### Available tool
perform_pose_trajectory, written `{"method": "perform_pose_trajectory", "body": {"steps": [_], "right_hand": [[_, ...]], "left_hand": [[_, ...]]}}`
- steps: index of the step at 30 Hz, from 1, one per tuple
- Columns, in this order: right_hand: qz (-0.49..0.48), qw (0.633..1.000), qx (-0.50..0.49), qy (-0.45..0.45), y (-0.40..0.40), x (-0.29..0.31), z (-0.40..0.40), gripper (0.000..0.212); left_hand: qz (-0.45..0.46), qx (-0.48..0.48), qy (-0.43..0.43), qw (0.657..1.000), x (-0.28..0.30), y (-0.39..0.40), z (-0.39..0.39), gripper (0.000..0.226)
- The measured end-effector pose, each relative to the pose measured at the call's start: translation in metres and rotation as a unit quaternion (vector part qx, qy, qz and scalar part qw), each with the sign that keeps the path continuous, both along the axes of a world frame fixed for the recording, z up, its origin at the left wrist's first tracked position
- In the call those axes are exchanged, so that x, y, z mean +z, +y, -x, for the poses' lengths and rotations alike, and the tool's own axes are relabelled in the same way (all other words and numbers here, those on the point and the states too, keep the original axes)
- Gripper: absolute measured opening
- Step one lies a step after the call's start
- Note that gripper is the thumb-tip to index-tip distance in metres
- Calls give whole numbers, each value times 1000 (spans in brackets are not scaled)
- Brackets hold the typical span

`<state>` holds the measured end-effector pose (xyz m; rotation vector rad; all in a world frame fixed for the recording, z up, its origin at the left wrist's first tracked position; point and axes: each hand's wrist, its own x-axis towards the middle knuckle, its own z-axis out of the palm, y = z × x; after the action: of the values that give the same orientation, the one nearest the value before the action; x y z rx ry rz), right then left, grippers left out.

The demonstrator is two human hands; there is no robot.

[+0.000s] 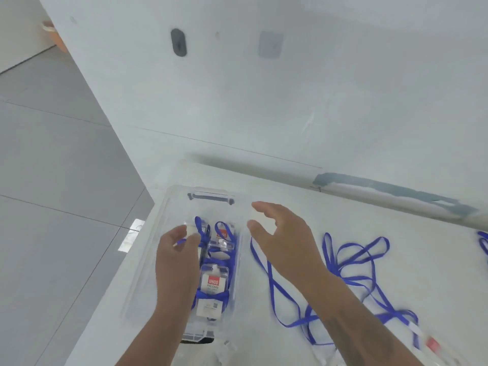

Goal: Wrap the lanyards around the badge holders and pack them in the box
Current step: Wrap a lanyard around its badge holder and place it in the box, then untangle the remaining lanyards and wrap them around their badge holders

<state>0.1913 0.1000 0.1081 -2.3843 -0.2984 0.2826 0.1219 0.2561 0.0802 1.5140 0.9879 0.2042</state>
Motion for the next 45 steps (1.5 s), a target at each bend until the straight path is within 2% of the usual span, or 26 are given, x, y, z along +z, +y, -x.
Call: {"method": "perform_pose_trajectory", "body": {"steps": [2,5,10,13,17,21,25,32,37,40,42,45], "right_hand": [[55,997,10,-44,-32,0,9,40],[126,984,21,-120,-75,-6,19,46],[165,977,-13,-135,-143,-21,45,51],[173,976,-50,-123,-184,-33,66,51],[175,975,-82,-106,-224,-52,94,48],[184,976,-99,-64,-253,-75,123,44],[194,974,-118,-16,-267,-100,142,34],[211,968,-91,104,-262,-128,145,36],[231,957,-88,152,-254,-136,138,35],[211,952,-114,189,-259,-133,135,31],[148,951,-176,209,-267,-128,131,26],[-23,926,-303,225,-280,-118,123,22]], "left_hand": [[-114,-77,-9,990,-3,-5,3,28],[-239,-169,-37,955,-3,-22,6,35],[-354,-293,-67,886,1,-75,8,45],[-370,-369,-71,850,-8,-116,14,46],[-358,-428,-75,827,-30,-164,27,45],[-353,-486,-42,798,-58,-203,43,45],[-355,-524,-5,774,-86,-233,53,43],[-395,-591,11,703,-122,-259,54,42],[-394,-598,29,698,-129,-266,51,43],[-387,-592,15,707,-127,-263,53,39],[-385,-574,0,723,-122,-262,55,33],[-343,-551,-21,760,-106,-262,58,29]]}}
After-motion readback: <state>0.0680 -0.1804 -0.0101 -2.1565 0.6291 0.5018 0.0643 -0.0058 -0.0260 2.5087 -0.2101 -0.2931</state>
